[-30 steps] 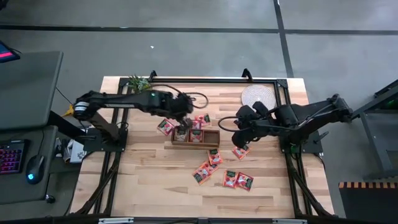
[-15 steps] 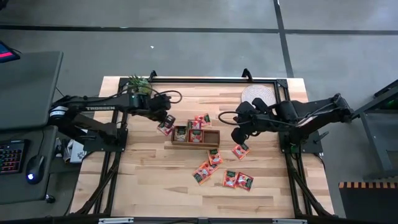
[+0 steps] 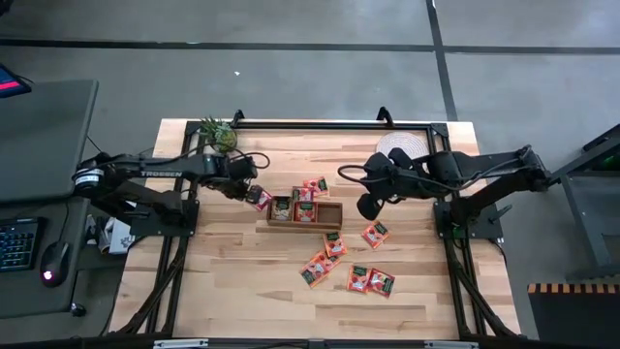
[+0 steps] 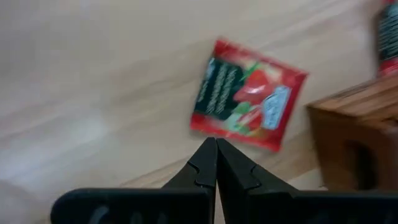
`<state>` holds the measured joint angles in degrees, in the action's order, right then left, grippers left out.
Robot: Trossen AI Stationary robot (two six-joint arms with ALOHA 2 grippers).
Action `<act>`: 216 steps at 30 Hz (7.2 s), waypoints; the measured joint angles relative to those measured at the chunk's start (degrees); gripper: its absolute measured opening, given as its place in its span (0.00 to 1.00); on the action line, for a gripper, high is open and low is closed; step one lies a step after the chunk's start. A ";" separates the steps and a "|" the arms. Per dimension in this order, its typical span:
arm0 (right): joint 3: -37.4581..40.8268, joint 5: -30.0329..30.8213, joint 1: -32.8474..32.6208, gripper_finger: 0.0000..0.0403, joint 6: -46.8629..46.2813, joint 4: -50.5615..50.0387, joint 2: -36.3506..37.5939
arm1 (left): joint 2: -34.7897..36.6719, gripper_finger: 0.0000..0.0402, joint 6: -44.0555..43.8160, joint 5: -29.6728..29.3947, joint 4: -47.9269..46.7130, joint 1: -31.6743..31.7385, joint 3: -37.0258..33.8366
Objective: Pick & Place Tea
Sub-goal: Put the red tea bag into the middle section of the brown wooden organizer
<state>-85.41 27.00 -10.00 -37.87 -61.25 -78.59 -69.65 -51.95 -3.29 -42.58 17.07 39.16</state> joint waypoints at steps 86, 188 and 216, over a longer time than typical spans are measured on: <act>0.02 -0.61 -0.17 0.00 1.51 2.47 -0.04 | -0.22 0.62 -3.94 23.89 27.10 13.52 -18.87; 0.02 -0.11 -0.13 0.00 2.37 0.26 -0.04 | -1.68 0.00 30.77 21.92 19.99 -6.32 12.69; 0.02 -0.20 -0.13 0.00 2.31 0.28 -0.04 | -8.38 0.00 45.42 23.11 28.46 -7.73 12.58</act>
<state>-85.38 26.81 -10.13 -35.55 -60.97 -78.63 -78.03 -6.53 19.82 -14.11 9.34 51.75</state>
